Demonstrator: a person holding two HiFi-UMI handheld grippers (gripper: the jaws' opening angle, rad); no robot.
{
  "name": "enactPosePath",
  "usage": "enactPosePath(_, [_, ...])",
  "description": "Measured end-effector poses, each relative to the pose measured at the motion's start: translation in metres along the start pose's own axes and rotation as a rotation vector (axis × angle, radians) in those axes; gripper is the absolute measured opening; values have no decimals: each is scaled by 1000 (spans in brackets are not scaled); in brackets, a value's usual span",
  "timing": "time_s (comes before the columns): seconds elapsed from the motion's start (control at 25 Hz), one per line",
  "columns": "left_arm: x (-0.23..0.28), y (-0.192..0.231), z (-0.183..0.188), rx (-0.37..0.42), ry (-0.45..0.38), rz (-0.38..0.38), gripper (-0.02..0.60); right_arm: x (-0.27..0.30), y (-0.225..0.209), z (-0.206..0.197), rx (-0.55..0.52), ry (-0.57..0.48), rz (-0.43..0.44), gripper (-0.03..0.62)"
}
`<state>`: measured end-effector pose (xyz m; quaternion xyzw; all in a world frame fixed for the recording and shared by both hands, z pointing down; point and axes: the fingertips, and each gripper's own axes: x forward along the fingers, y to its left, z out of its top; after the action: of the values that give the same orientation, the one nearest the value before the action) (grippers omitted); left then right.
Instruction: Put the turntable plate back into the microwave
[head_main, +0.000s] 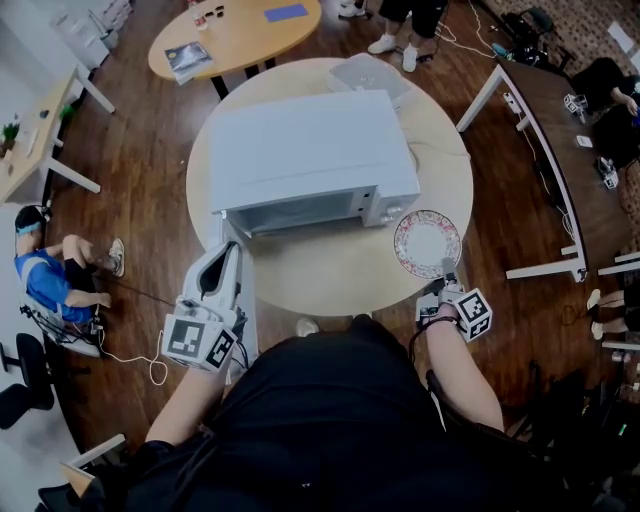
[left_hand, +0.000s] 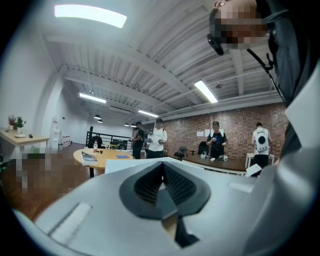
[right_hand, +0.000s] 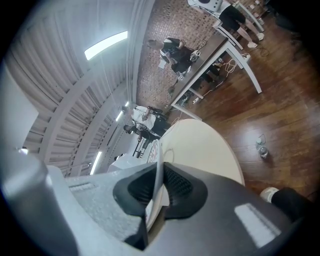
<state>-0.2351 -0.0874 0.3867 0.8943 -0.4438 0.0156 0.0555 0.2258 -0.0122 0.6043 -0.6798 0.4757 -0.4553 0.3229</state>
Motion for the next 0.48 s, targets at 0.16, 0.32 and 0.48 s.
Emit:
enactPosePath(0.16, [1,1,0,-7,-4,-3,3,-3,3,-5,2,10,8,20])
enactPosePath(0.32, [2,0,-1,-10,-5,-7,5,-4,6,-11,6,25,14,20])
enactPosePath(0.48, [1,1,0,-11,-7,-7,5,-4,10,-21,11,50,17,20])
